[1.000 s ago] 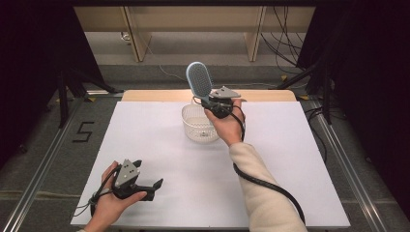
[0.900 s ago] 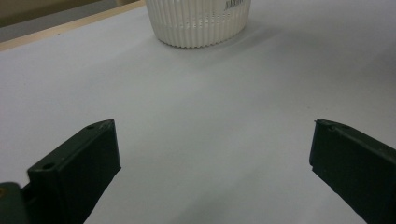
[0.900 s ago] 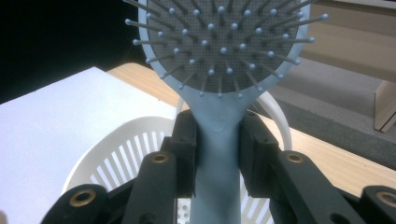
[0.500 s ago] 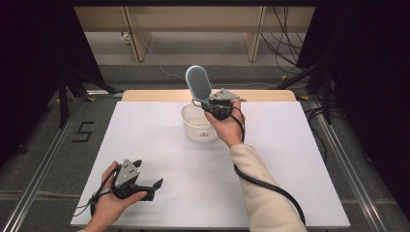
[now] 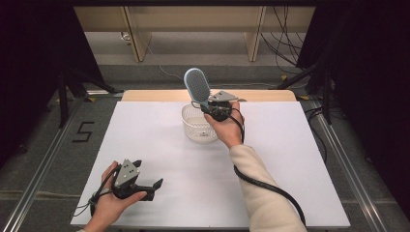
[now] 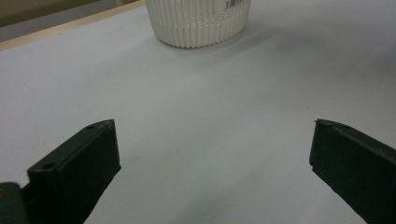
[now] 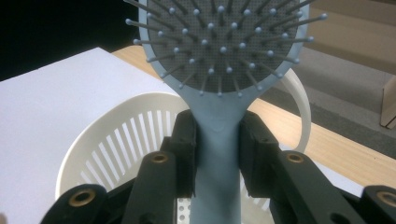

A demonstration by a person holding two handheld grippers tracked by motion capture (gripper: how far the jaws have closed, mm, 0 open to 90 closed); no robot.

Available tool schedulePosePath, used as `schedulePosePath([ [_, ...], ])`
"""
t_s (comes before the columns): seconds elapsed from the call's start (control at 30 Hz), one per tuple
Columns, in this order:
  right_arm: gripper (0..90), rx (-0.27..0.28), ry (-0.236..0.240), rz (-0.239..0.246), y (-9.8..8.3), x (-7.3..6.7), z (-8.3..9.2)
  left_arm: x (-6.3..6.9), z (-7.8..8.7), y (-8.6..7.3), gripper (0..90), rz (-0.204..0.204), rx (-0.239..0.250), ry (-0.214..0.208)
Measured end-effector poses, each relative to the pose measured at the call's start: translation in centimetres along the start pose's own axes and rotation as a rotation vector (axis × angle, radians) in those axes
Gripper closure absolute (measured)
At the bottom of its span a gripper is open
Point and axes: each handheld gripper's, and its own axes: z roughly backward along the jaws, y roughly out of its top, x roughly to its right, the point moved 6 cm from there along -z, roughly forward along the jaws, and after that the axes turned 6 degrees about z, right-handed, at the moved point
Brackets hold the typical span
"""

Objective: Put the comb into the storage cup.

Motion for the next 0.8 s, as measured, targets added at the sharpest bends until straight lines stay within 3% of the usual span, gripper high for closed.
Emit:
schedulePosePath([
  [0.53, 69.2, -0.04, 0.017, 0.022, -0.5, -0.1, -0.1, 0.0, 0.0, 0.0, 1.1, 0.001, -0.001, -0.001],
  [0.67, 61.0, -0.07, 0.033, 0.043, -0.9, -0.3, -0.1, 0.0, 0.0, 0.0, 1.0, 0.002, -0.002, -0.002],
  [0.73, 50.1, -0.087, 0.039, 0.065, -1.2, -0.2, 0.1, 0.0, 0.0, 0.0, 1.1, 0.003, 0.0, -0.003],
  [0.8, 46.2, -0.075, 0.055, 0.068, -1.3, -0.3, 0.5, 0.0, 0.0, 0.0, 1.1, 0.003, -0.001, -0.001],
])
